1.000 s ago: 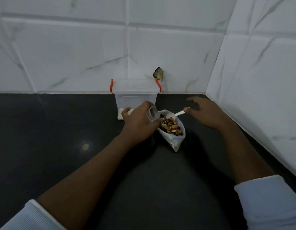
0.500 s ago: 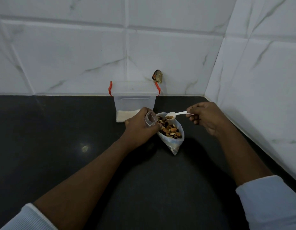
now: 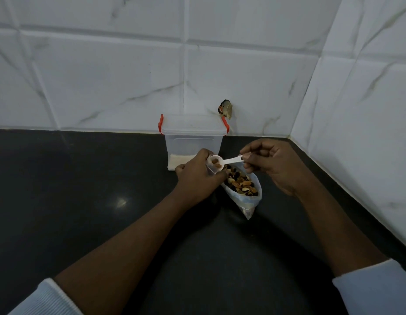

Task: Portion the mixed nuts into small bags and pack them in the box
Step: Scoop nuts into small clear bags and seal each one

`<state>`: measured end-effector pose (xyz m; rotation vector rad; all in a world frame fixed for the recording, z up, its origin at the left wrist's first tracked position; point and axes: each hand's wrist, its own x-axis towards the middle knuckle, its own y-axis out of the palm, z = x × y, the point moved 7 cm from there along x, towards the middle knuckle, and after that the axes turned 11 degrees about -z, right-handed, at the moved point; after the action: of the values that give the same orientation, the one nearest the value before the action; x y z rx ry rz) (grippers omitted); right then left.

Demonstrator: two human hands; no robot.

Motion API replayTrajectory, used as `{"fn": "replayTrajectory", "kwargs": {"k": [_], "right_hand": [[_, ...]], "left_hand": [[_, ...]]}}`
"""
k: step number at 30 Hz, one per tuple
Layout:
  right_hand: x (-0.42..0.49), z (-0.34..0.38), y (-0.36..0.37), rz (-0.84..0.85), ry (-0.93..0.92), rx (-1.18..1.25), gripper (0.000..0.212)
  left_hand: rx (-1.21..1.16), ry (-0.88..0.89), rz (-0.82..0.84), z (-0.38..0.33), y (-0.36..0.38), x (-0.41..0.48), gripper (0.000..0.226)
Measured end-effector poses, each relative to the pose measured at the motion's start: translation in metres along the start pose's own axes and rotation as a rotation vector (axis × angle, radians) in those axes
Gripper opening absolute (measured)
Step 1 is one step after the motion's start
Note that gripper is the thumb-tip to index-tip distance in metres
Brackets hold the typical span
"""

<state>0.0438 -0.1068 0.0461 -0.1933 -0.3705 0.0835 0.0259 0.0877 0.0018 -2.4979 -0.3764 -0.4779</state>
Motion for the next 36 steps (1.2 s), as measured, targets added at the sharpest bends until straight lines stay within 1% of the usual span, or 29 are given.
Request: {"fn": "replayTrajectory", "kwargs": {"k": [3, 6, 8, 11, 13, 14, 16, 20, 22, 27, 29, 32, 36], "right_hand": [[-0.001, 0.006, 0.003, 0.047, -0.104, -0.112, 0.017], [-0.001, 0.002, 0.007, 0.107, -0.12, -0.206, 0.019], [0.0, 0.003, 0.004, 0.074, -0.129, -0.206, 0.018], [0.003, 0.009, -0.012, -0.067, -0.174, -0.232, 0.016], [0.007, 0.005, -0.025, -0.135, -0.176, -0.364, 0.015], [0.008, 0.002, -0.029, -0.14, -0.179, -0.466, 0.016], [0.008, -0.006, -0.028, -0.109, -0.182, -0.639, 0.015], [0.007, -0.016, -0.011, -0.015, -0.178, -0.816, 0.009], [0.007, -0.013, -0.01, 0.003, -0.172, -0.876, 0.014], [0.004, 0.001, -0.026, -0.086, -0.178, -0.893, 0.013], [0.003, 0.0, -0.022, -0.067, -0.164, -0.869, 0.013], [0.004, -0.006, -0.019, -0.022, -0.084, -0.789, 0.012], [0.004, -0.002, -0.03, -0.105, -0.04, -0.66, 0.012]], "left_hand": [[-0.046, -0.009, -0.011, 0.001, 0.0, 0.0, 0.033], [-0.091, -0.002, -0.026, 0.001, 0.0, 0.0, 0.035], [-0.095, -0.001, -0.023, 0.002, 0.001, 0.0, 0.034], [-0.105, -0.016, -0.014, 0.005, 0.002, 0.001, 0.035], [-0.131, -0.025, -0.011, 0.007, 0.002, 0.003, 0.033], [-0.143, -0.023, -0.011, 0.007, 0.002, 0.003, 0.032], [-0.146, -0.015, -0.007, 0.008, 0.003, 0.002, 0.031], [-0.117, -0.012, 0.025, 0.009, 0.007, 0.003, 0.032], [-0.106, -0.013, 0.037, 0.009, 0.008, 0.003, 0.033], [-0.115, 0.007, 0.046, 0.008, 0.009, 0.001, 0.033], [-0.126, 0.012, 0.047, 0.007, 0.009, 0.001, 0.033], [-0.137, 0.013, 0.054, 0.006, 0.009, 0.001, 0.034], [-0.144, 0.015, 0.046, 0.006, 0.008, 0.001, 0.034]]}}
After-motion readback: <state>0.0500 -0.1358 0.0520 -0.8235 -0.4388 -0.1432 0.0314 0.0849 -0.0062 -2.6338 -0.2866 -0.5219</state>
